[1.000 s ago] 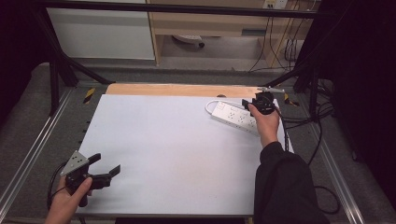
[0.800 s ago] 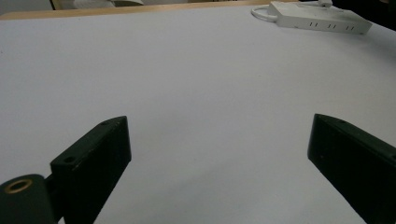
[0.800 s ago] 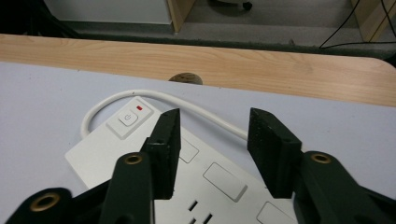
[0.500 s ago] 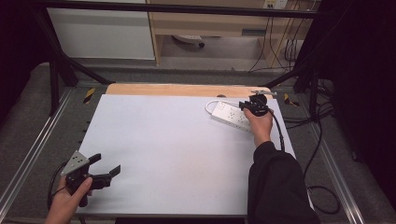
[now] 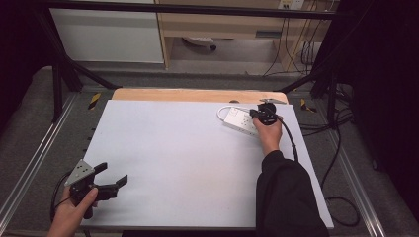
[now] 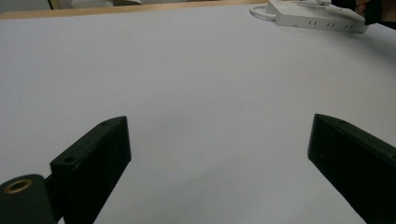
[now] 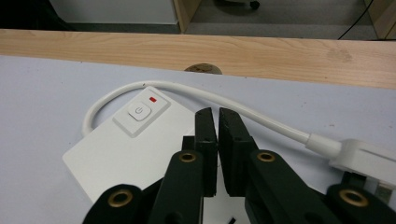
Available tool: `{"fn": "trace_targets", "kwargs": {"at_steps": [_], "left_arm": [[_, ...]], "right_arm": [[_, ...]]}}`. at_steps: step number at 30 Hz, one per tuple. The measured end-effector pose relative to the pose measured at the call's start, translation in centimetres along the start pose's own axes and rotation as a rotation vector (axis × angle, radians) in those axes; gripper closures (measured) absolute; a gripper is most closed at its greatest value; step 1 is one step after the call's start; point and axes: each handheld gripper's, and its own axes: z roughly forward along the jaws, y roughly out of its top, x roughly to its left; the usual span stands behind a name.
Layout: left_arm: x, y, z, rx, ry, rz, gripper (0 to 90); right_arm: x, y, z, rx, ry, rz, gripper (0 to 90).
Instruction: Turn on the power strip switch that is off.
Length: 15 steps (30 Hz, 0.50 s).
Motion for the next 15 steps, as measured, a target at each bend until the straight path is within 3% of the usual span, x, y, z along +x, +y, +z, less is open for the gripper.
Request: {"fn": "trace_targets", "kwargs": {"at_steps": [15], "left_arm": [[0.0,0.0,0.0,0.001,-0.001,0.005,6.1]], "right_arm": [[1.2,-0.3,1.1,-0.035,-0.006,0.014,90.0]]}}
